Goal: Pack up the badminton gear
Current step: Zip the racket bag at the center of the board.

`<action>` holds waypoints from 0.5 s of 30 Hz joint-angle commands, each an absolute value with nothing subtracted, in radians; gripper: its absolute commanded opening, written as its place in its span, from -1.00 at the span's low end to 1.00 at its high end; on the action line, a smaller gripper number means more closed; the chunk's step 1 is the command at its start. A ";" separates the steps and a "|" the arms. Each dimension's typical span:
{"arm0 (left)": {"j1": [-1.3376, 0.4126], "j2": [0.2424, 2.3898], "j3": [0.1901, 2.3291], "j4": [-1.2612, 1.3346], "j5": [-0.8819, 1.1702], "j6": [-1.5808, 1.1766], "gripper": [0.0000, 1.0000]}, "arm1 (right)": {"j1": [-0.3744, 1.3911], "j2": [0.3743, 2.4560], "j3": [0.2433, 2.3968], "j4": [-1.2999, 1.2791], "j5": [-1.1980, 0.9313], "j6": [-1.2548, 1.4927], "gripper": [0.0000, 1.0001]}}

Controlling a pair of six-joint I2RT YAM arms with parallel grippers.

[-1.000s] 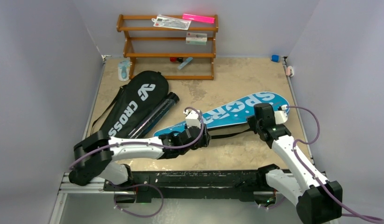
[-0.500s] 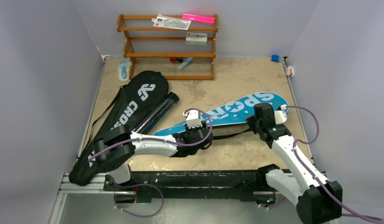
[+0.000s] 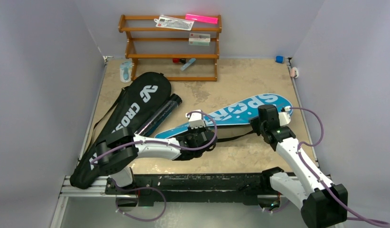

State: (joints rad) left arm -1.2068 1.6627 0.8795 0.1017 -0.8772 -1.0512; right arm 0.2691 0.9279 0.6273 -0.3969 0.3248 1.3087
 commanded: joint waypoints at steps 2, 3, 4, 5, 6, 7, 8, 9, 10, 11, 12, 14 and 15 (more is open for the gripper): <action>-1.207 1.641 0.901 0.106 -0.970 -1.023 -1.00 | 0.277 0.925 0.650 -0.362 0.301 1.303 -1.00; -1.207 1.637 0.900 0.094 -0.975 -1.023 -1.00 | 0.276 0.923 0.649 -0.362 0.306 1.303 -1.00; -1.207 1.629 0.896 0.088 -0.977 -1.027 -1.00 | 0.276 0.923 0.649 -0.362 0.315 1.302 -1.00; -1.207 1.621 0.891 0.078 -0.978 -1.036 -1.00 | 0.276 0.922 0.648 -0.362 0.327 1.298 -1.00; -1.207 1.610 0.884 0.060 -0.978 -1.060 -1.00 | 0.277 0.922 0.649 -0.363 0.344 1.296 -1.00; -1.206 1.598 0.878 0.039 -0.973 -1.076 -1.00 | 0.276 0.922 0.650 -0.364 0.361 1.291 -1.00; -1.205 1.582 0.870 0.028 -0.964 -1.080 -1.00 | 0.277 0.922 0.651 -0.364 0.381 1.287 -1.00; -1.203 1.570 0.866 0.013 -0.955 -1.086 -1.00 | 0.276 0.923 0.653 -0.364 0.404 1.281 -1.00; -1.199 1.557 0.863 -0.015 -0.946 -1.099 -1.00 | 0.277 0.923 0.657 -0.363 0.429 1.273 -1.00; -1.196 1.544 0.859 -0.050 -0.942 -1.115 -1.00 | 0.274 0.923 0.662 -0.364 0.451 1.264 -1.00; -1.192 1.528 0.851 -0.078 -0.937 -1.127 -1.00 | 0.271 0.923 0.668 -0.364 0.473 1.254 -1.00; -1.183 1.492 0.827 -0.113 -0.928 -1.145 -1.00 | 0.264 0.925 0.685 -0.372 0.530 1.243 -1.00; -1.176 1.472 0.812 -0.131 -0.919 -1.154 -1.00 | 0.253 0.927 0.692 -0.377 0.551 1.239 -1.00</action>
State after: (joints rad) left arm -1.2068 1.5673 0.8581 -0.0177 -0.8864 -1.0931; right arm 0.2764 0.9295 0.6285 -0.3862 0.3798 1.2877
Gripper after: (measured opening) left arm 0.004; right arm 0.026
